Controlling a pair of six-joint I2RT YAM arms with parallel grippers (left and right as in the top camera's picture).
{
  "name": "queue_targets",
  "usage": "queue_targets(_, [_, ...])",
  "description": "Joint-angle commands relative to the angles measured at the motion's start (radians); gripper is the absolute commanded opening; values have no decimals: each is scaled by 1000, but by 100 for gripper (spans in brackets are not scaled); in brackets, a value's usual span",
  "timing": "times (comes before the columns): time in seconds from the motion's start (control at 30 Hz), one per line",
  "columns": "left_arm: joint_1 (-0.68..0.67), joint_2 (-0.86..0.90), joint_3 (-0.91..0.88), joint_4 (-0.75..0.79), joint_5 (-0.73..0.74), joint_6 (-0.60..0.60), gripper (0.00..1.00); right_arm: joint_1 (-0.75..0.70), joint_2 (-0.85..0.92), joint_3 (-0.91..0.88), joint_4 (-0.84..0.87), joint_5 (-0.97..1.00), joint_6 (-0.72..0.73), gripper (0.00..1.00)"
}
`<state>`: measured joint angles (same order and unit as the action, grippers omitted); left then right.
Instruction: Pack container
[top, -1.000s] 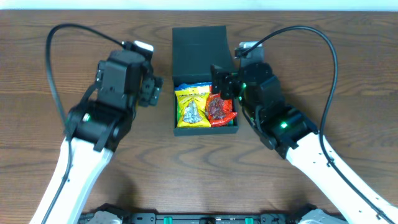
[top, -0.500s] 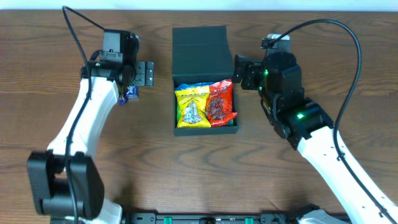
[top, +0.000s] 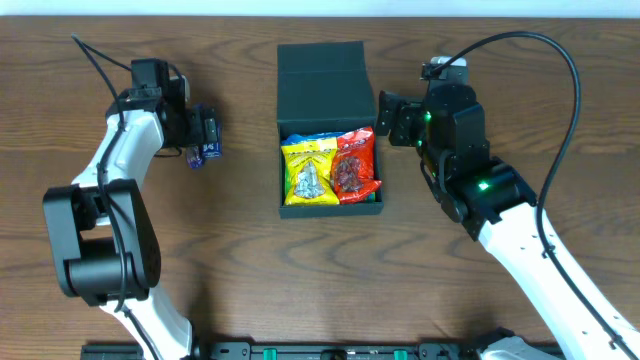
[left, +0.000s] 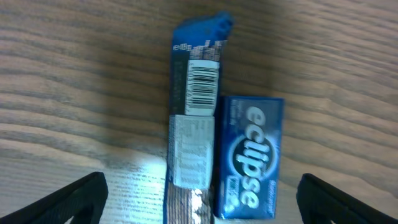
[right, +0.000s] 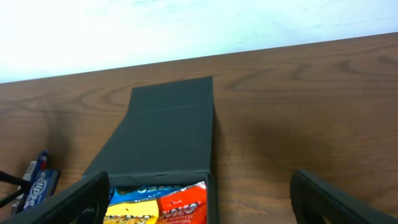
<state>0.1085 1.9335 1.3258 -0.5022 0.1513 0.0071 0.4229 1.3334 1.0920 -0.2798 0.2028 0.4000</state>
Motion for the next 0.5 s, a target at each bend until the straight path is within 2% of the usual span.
queue_targets(0.0, [10, 31, 11, 7, 0, 16, 100, -14, -13, 4, -2, 10, -16, 91])
queue_targets(0.03, [11, 40, 10, 9, -5, 16, 100, -14, -13, 4, -2, 11, -16, 91])
queue_targets(0.17, [13, 68, 11, 26, -9, 16, 84, -14, -13, 4, -8, 10, -16, 92])
queue_targets(0.37, [51, 73, 11, 45, -9, 16, 81, -14, -13, 4, -15, 10, -16, 92])
queue_targets(0.47, [65, 73, 11, 47, -8, 15, 74, -14, -13, 4, -15, 10, -16, 92])
